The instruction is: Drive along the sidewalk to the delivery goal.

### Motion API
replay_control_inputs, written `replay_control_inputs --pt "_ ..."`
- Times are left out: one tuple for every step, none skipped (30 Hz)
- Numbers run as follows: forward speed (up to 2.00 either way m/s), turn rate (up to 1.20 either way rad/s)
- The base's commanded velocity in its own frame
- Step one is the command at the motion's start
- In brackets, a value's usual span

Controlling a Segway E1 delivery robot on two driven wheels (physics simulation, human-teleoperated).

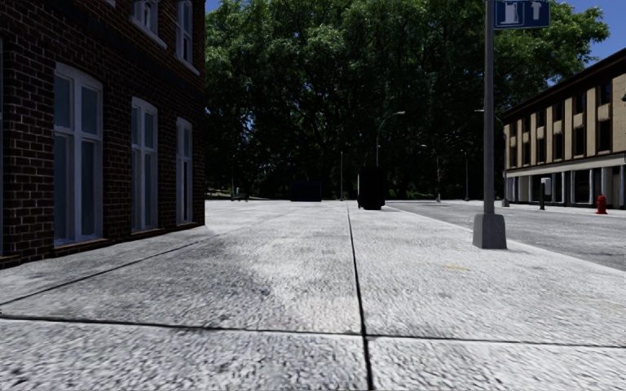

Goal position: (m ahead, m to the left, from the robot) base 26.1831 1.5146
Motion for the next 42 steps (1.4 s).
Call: replay_control_inputs --pt "2.00 0.00" --pt "2.00 0.00" --pt "2.00 0.00" --pt "2.00 0.00" --pt "2.00 0.00" --pt "2.00 0.00" --pt "2.00 0.00" --pt "2.00 0.00" --pt "2.00 0.00" --pt "2.00 0.00" --pt "2.00 0.00" --pt "2.00 0.00" --pt "2.00 0.00" --pt "2.00 0.00" --pt "2.00 0.00" --pt "2.00 0.00" --pt "2.00 0.00" --pt "2.00 0.00" --pt "2.00 0.00" --pt "2.00 0.00" --pt "2.00 0.00" --pt "2.00 0.00" --pt "2.00 0.00" --pt "2.00 0.00" --pt "2.00 0.00" --pt "2.00 0.00" --pt "2.00 0.00" --pt "2.00 0.00" --pt "2.00 0.00" --pt "2.00 0.00" --pt "2.00 0.00" --pt "2.00 0.00" --pt "2.00 0.00" --pt "2.00 0.00" --pt "2.00 0.00" --pt "2.00 0.01" --pt "2.00 0.09" --pt "2.00 0.09" --pt "2.00 0.15" --pt "2.00 0.16" --pt "2.00 0.17" --pt "2.00 0.17"
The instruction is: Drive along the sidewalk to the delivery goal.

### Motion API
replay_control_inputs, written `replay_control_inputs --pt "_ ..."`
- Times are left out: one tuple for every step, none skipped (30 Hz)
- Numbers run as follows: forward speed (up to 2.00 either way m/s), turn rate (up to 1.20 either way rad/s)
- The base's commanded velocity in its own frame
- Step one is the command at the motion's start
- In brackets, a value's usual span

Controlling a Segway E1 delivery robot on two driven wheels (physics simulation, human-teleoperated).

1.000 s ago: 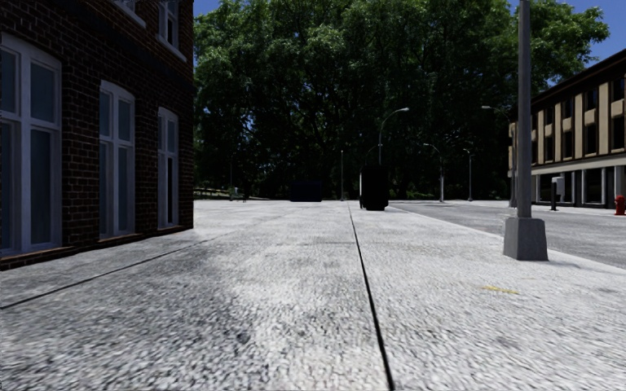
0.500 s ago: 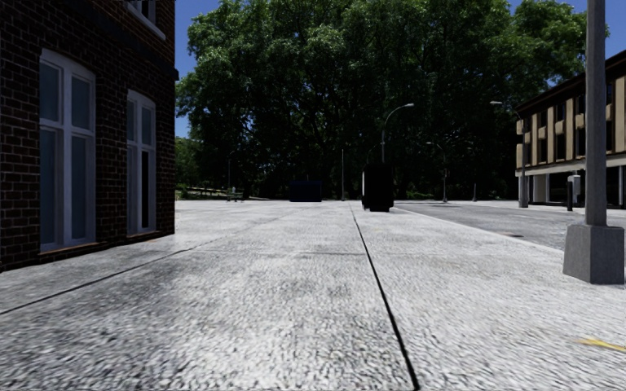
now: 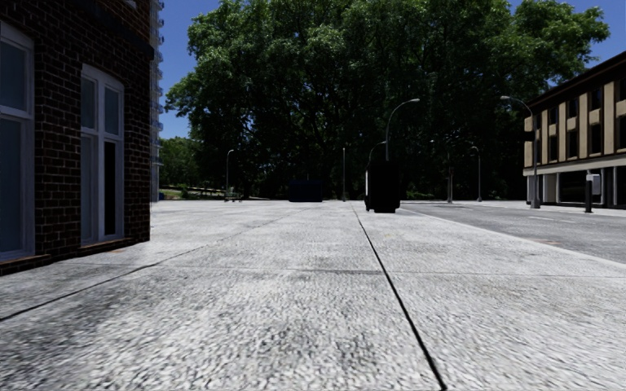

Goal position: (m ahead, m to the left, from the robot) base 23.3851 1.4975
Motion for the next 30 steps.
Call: replay_control_inputs --pt "2.00 0.17" --pt "2.00 0.17" --pt "2.00 0.17" --pt "2.00 0.17" --pt "2.00 0.17" --pt "2.00 0.17" --pt "2.00 0.18" --pt "2.00 0.18" --pt "2.00 0.18" --pt "2.00 0.18" --pt "2.00 0.18" --pt "2.00 0.20" --pt "2.00 0.20" --pt "2.00 0.21" --pt "2.00 0.21" --pt "2.00 0.21" --pt "2.00 0.21" --pt "2.00 0.21" --pt "2.00 0.23" --pt "2.00 0.23" --pt "2.00 0.25" --pt "2.00 0.26" --pt "2.00 0.26" --pt "2.00 0.27" --pt "2.00 0.27" --pt "2.00 0.27" --pt "2.00 0.27" --pt "2.00 0.27" --pt "2.00 0.27" --pt "2.00 0.27"
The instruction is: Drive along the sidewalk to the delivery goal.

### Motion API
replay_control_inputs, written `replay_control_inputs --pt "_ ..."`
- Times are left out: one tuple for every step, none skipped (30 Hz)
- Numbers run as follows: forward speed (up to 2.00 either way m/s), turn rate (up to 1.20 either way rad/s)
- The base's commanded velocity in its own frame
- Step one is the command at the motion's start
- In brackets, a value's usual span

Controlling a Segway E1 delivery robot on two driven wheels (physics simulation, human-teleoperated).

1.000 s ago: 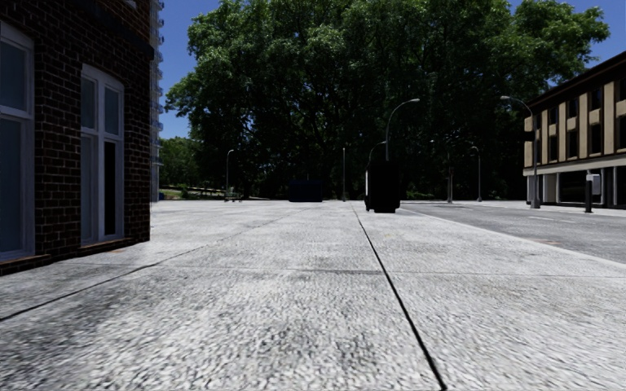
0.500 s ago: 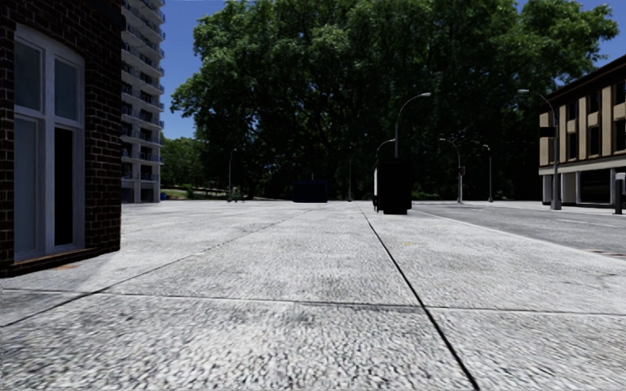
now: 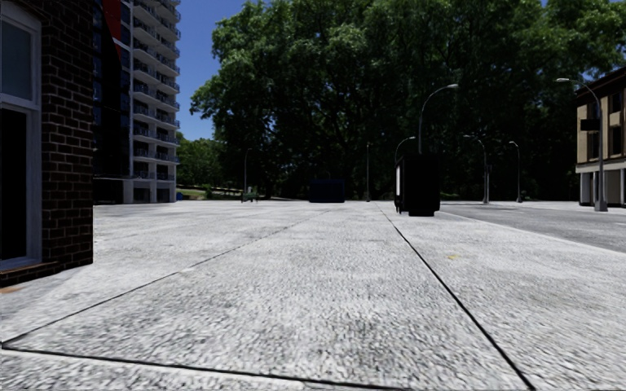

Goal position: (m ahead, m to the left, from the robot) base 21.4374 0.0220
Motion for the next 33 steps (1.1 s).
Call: replay_control_inputs --pt "2.00 0.27" --pt "2.00 0.27" --pt "2.00 0.27" --pt "2.00 0.27" --pt "2.00 0.23" --pt "2.00 0.00" --pt "2.00 0.00" --pt "2.00 0.00" --pt "2.00 0.00" --pt "2.00 0.00" --pt "2.00 0.00" --pt "2.00 0.00" --pt "2.00 0.00" --pt "2.00 0.00" --pt "2.00 0.00" --pt "2.00 0.00" --pt "2.00 0.00" --pt "2.00 0.00" --pt "2.00 0.00" --pt "2.00 0.00" --pt "2.00 0.00" --pt "2.00 0.00" --pt "2.00 0.00" --pt "2.00 0.00" --pt "2.00 0.00" --pt "2.00 0.00" --pt "2.00 0.00" --pt "2.00 0.00" --pt "2.00 0.00" --pt "2.00 0.00" --pt "2.00 0.00" --pt "2.00 0.00" --pt "2.00 0.00"
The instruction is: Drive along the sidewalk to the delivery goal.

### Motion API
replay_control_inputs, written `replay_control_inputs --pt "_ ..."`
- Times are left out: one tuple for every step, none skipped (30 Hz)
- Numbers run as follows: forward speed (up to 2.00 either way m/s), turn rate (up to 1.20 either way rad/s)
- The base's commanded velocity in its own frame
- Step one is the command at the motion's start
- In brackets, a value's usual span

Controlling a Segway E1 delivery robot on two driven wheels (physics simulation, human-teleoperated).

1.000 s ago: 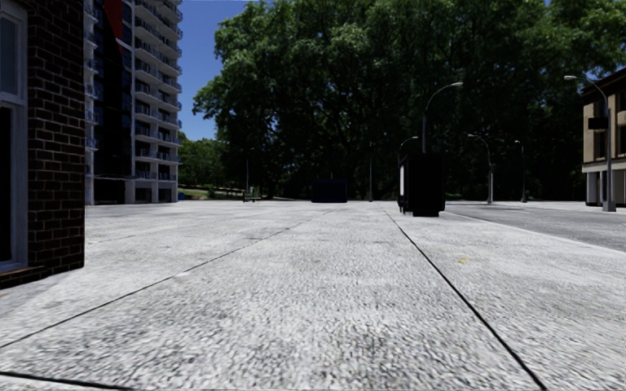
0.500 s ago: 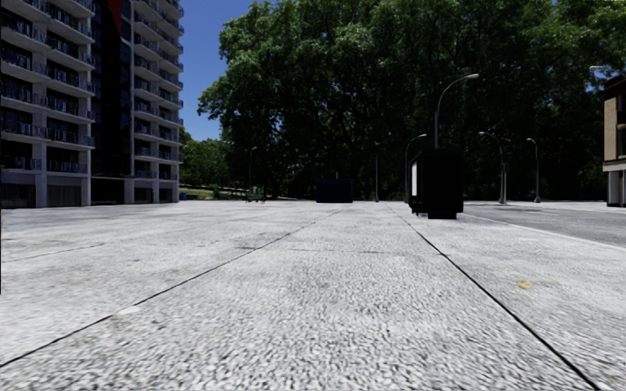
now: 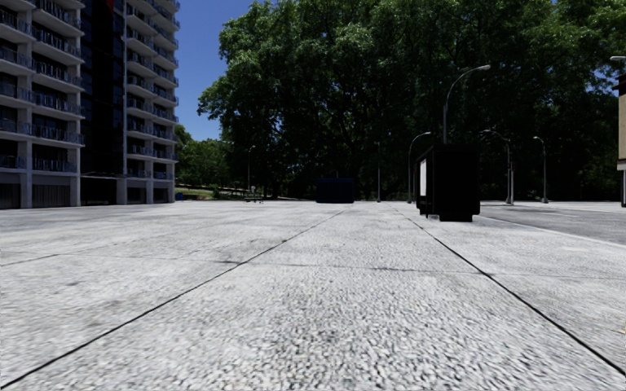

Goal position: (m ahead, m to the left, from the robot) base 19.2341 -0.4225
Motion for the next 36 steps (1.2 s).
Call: replay_control_inputs --pt "2.00 0.00" --pt "2.00 0.00" --pt "2.00 0.00" --pt "2.00 0.00" --pt "2.00 0.00" --pt "2.00 0.00" --pt "2.00 0.00" --pt "2.00 0.00" --pt "2.00 0.00" --pt "2.00 0.00" --pt "2.00 0.00" --pt "2.00 0.00" --pt "2.00 0.00" --pt "2.00 0.00" --pt "2.00 0.00" --pt "2.00 0.00" --pt "2.00 0.00" --pt "2.00 0.00" --pt "2.00 0.00" --pt "2.00 0.00" --pt "2.00 0.00" --pt "2.00 0.00" --pt "2.00 0.00" --pt "2.00 0.00" --pt "2.00 0.00" --pt "2.00 0.00" --pt "2.00 0.00" --pt "2.00 0.00" --pt "2.00 0.00" --pt "2.00 0.00" --pt "2.00 0.00" --pt "2.00 0.00" --pt "2.00 0.00" --pt "2.00 0.00" --pt "2.00 0.00" --pt "2.00 0.00"
